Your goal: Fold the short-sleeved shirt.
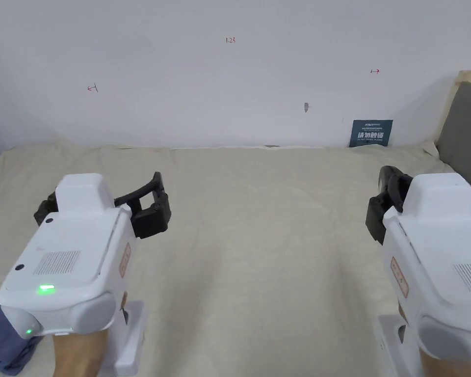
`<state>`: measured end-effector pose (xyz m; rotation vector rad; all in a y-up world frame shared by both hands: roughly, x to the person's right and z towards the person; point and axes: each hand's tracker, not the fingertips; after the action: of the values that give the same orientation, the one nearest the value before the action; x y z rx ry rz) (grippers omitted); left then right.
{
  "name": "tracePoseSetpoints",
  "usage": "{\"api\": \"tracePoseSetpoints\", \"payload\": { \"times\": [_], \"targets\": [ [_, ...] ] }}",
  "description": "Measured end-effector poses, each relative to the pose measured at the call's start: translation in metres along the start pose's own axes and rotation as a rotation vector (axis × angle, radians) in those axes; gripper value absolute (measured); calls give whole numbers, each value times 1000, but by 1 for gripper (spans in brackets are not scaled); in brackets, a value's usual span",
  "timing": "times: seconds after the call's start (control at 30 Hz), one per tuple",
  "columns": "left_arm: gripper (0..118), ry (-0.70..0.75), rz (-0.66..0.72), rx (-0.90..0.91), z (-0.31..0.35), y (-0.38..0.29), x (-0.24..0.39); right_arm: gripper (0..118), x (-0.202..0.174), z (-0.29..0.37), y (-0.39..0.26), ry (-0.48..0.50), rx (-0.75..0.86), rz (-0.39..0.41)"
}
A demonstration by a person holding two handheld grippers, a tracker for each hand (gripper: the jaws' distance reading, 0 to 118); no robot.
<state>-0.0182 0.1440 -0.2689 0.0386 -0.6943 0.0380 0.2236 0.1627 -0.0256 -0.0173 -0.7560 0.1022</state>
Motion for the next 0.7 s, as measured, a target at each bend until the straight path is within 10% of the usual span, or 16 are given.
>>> {"api": "tracePoseSetpoints", "payload": {
  "times": [0.23,0.3,0.7],
  "targets": [
    [47,-70,40,-23,7,-6,12,2,6,4,-5,-12,-7,-20],
    [1,-71,9,-48,7,-7,13,2,6,5,-5,-14,-4,-21],
    [0,-108,19,-64,8,-12,15,2,1,8,-5,-8,-5,-10]
  ]
}}
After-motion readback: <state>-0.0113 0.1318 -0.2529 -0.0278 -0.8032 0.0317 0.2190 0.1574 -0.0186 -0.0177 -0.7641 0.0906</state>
